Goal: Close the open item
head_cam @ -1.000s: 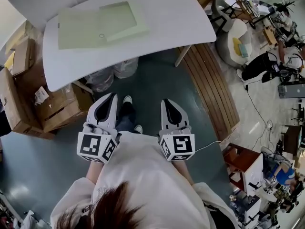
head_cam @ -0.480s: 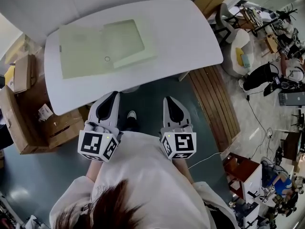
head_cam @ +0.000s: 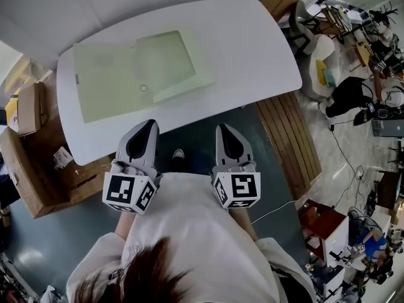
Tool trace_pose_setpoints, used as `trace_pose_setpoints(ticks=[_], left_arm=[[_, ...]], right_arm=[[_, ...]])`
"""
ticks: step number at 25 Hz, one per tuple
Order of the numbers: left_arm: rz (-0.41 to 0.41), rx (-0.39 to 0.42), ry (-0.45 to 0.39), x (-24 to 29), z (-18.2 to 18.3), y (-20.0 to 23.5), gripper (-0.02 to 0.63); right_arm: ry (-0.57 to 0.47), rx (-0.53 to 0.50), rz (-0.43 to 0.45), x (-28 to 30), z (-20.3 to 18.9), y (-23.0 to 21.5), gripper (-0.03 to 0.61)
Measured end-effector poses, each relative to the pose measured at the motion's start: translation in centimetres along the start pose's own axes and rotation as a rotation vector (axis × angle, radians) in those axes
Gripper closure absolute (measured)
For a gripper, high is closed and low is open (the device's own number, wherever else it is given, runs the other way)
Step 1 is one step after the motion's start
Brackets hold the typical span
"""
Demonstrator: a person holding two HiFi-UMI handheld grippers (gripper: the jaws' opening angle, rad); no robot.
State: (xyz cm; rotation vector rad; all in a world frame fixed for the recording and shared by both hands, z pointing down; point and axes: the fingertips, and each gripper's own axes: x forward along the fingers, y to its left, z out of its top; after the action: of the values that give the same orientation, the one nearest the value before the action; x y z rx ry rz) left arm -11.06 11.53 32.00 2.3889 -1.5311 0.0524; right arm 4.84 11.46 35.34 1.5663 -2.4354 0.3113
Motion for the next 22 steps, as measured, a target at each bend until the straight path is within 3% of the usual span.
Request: trace_pose_setpoints(ticks=[11, 22], left_arm=[[0.110, -0.043, -0.002, 3.3, -0.4, 1.0, 0.604], [0.256, -0.056, -0.048, 10.2, 3.2, 2.9, 0.604]], right_arm=[[0.039, -0.015, 0.095, 4.1, -0.1, -2.6, 0.568], [0.055, -0.040, 0.215, 12.4, 3.5, -8.1, 0.568]])
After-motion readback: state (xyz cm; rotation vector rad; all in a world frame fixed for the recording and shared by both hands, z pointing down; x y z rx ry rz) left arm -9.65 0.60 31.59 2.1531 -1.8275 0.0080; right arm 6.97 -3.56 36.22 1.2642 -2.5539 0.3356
